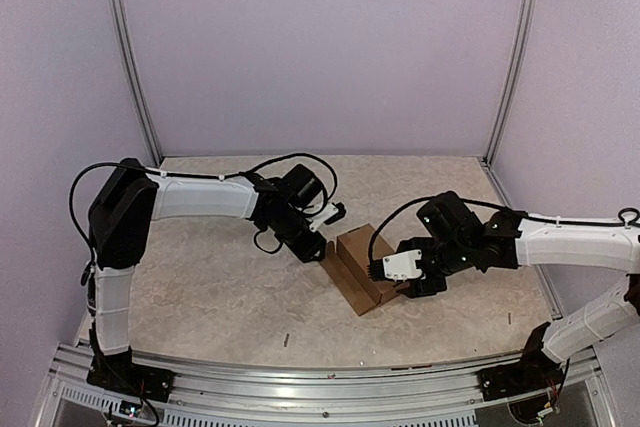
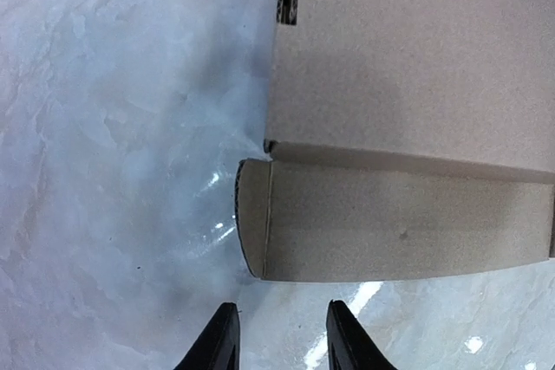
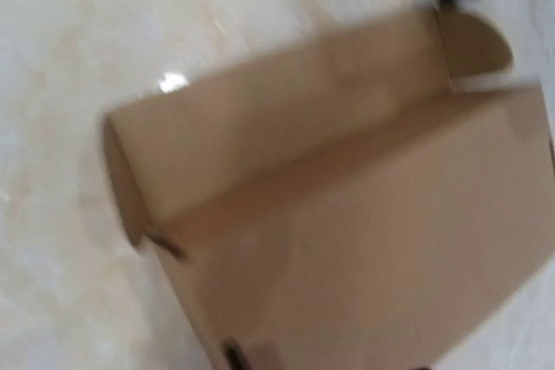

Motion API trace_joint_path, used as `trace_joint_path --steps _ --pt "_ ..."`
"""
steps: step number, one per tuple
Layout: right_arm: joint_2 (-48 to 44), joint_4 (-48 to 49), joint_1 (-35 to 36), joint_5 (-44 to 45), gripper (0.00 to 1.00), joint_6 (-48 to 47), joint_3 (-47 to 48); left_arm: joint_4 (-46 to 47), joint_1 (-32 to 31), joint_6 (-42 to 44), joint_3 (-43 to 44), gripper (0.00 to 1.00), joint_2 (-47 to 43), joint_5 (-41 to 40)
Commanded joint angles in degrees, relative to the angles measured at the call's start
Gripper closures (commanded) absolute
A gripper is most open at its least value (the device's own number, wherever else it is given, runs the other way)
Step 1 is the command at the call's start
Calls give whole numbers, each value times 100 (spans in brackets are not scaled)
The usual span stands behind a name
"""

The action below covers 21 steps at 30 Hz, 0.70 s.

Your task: Fold the paper box

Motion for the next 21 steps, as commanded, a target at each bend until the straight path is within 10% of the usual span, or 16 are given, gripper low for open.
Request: trace_joint_path --steps 1,21 --pt "43 -107 -658 -740 35 473 299 1004 -13 -164 -535 66 -504 17" --pt "3392 -1309 -2017 -2816 29 2049 2965 3460 366 -512 -2011 75 -704 552"
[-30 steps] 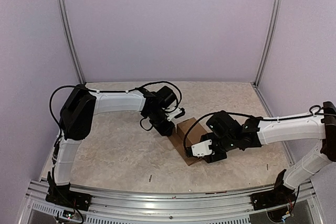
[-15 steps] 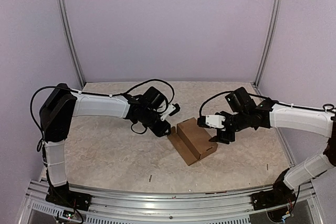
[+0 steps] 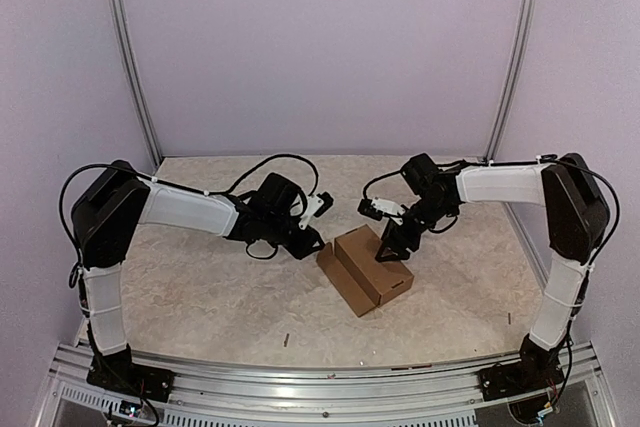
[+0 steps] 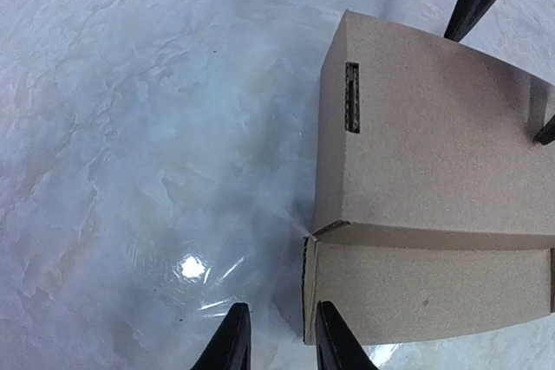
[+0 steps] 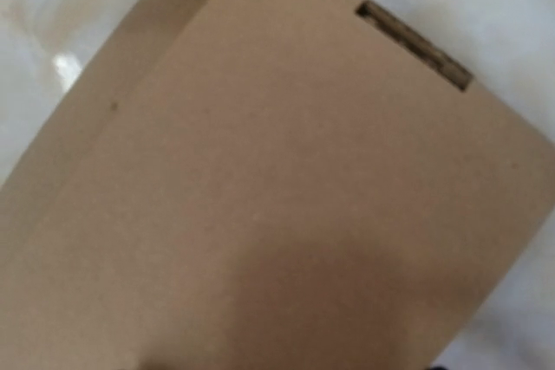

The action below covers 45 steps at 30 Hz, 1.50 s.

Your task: Fold the paper box

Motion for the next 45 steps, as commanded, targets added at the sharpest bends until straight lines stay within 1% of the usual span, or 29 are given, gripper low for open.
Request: trace_joint_path --steps 1,10,14,17,23,26,30,34,40,45 --pt "314 -454 -35 -497 29 159 353 510 88 -113 -263 76 -82 338" --pt "599 -507 -33 -564 33 -160 528 863 175 -172 -708 88 -162 609" --pt "653 -499 -33 -691 34 -271 637 859 173 -177 -776 96 -268 619" --pt "731 -514 -29 -728 34 -270 773 944 167 -172 -870 99 -359 608" --pt "836 -707 -26 -560 33 -324 1062 974 50 -165 -933 100 -395 279" --pt "598 -687 -21 -356 32 -269 1201 908 -23 -154 -941 100 -425 149" --pt "399 -620 83 -137 27 -3 1317 723 -178 -170 -930 100 -472 -169" --pt "685 -795 310 139 27 71 1568 690 -361 -374 -982 100 -516 -514" --pt "1188 -918 486 310 26 257 1952 616 -438 -513 -1006 100 -490 -690" --pt "1317 -859 531 500 26 335 1948 569 -457 -563 -1011 100 -449 -779"
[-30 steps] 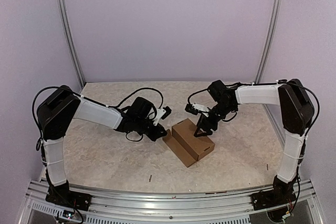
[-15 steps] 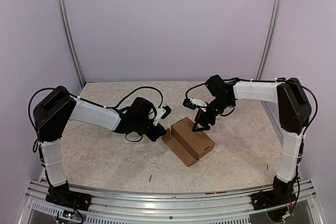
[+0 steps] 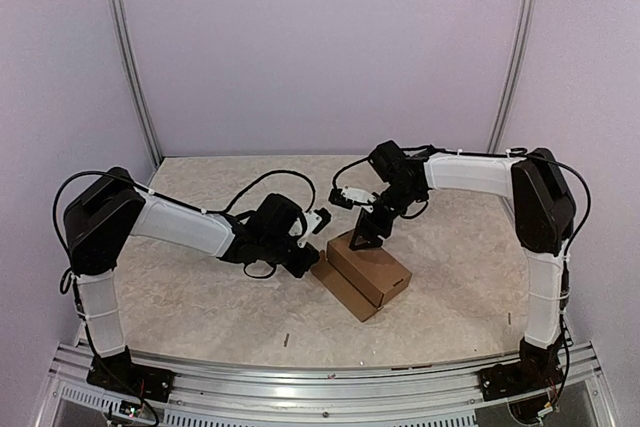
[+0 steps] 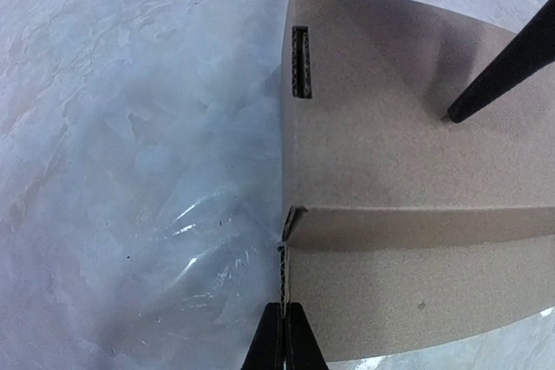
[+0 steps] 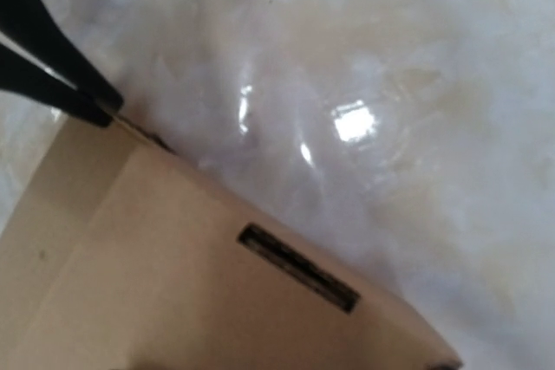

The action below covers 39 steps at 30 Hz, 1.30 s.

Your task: Fold the paper box

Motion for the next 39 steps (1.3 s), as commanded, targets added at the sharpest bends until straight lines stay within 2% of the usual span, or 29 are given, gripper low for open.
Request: trace_joint_path --steps 1,14,23,30,39 --pt "182 -129 60 337 26 155 3 -108 -31 -108 -80 100 -103 -238" --pt "175 116 265 885 26 65 -375 233 -166 56 -331 100 -317 -558" --pt "239 218 537 1205 27 -178 -498 143 -189 199 -240 100 -266 -696" --pt "251 228 549 1103 27 -196 -532 91 -183 241 -62 100 -135 -831" --pt "204 262 549 513 27 -209 -581 150 -318 509 106 100 -44 -1265"
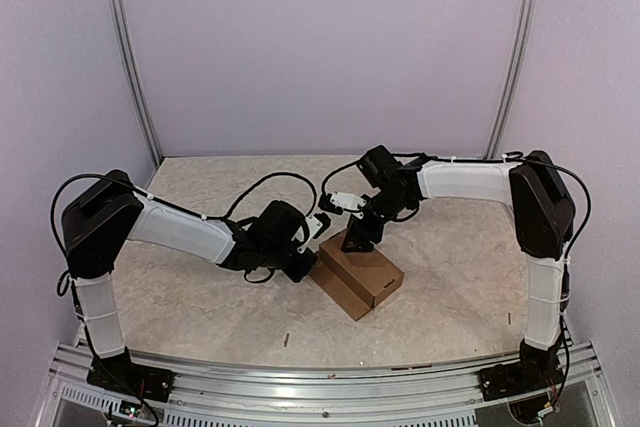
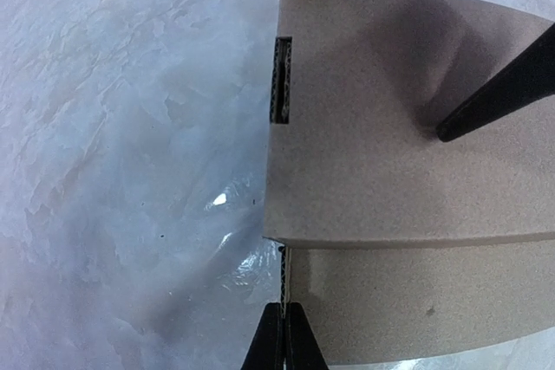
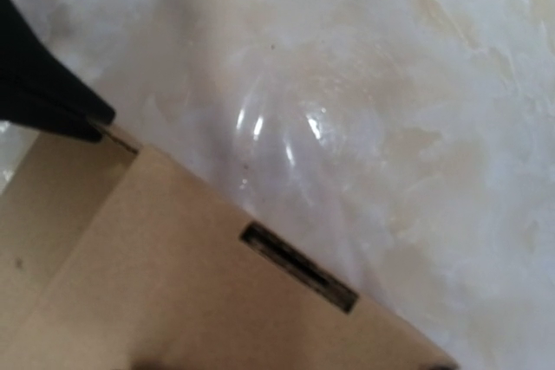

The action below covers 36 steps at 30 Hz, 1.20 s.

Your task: Fold the paper box

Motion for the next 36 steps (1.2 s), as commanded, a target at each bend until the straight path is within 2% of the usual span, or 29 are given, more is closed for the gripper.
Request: trace_joint_path --steps 1,14,29,31,36 --pt "224 -403 90 -84 27 -137 -319 127 -120 228 321 100 65 -427" --pt "233 -309 90 -114 27 -254 -483 -277 -173 200 658 100 171 -852" --pt "123 -223 90 -69 28 -302 -688 -219 20 -226 373 100 68 -764" --pt "115 -225 72 -56 28 -302 -684 -55 18 -257 192 98 25 -768" --pt "96 -255 12 -42 28 -335 -641 929 48 -305 -618 83 -399 -353"
